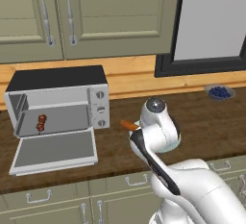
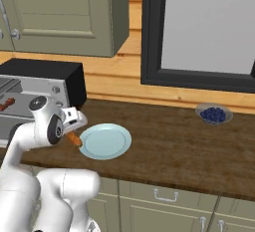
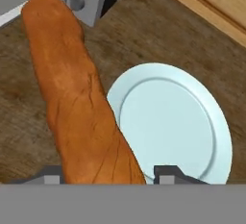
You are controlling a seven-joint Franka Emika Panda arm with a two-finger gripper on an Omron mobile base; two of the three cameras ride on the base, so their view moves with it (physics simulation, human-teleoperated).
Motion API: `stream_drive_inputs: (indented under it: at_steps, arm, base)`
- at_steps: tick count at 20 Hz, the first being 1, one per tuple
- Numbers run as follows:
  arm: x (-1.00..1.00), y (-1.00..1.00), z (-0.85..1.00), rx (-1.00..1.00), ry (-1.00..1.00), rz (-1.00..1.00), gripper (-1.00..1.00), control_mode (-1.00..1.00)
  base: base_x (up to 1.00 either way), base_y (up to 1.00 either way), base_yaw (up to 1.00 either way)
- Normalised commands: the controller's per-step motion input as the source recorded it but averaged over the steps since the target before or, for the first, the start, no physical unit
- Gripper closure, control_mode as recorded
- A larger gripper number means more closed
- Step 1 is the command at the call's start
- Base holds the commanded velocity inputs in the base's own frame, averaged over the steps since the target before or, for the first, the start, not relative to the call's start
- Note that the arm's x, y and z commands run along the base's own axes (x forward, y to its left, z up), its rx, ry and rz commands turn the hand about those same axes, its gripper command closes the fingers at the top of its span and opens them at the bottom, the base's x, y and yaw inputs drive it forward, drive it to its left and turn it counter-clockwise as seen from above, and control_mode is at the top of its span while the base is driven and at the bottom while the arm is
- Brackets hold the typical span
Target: Pick up the kebab skewer and baguette bread, and place them inside the toaster oven. Close the toaster oven door and start by setting the timer.
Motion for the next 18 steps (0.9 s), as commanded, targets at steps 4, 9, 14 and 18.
stream_drive_inputs:
  at_steps: [4, 9, 14, 18]
  arm:
    - [0.19, 1.0, 0.42, 0.0, 0.11, -0.08, 1.0, -1.0]
    - [0.35, 1.0, 0.49, 0.0, 0.21, -0.03, 1.0, -1.0]
    - [0.47, 1.0, 0.14, 0.01, 0.17, -0.02, 1.0, -1.0]
    - [0.41, 0.99, 0.1, 0.03, 0.11, -0.05, 1.0, -1.0]
  base:
    - [0.0, 0.0, 0.0]
    - [0.0, 0.0, 0.0]
    - [0.0, 0.0, 0.0]
    - [0.0, 0.0, 0.0]
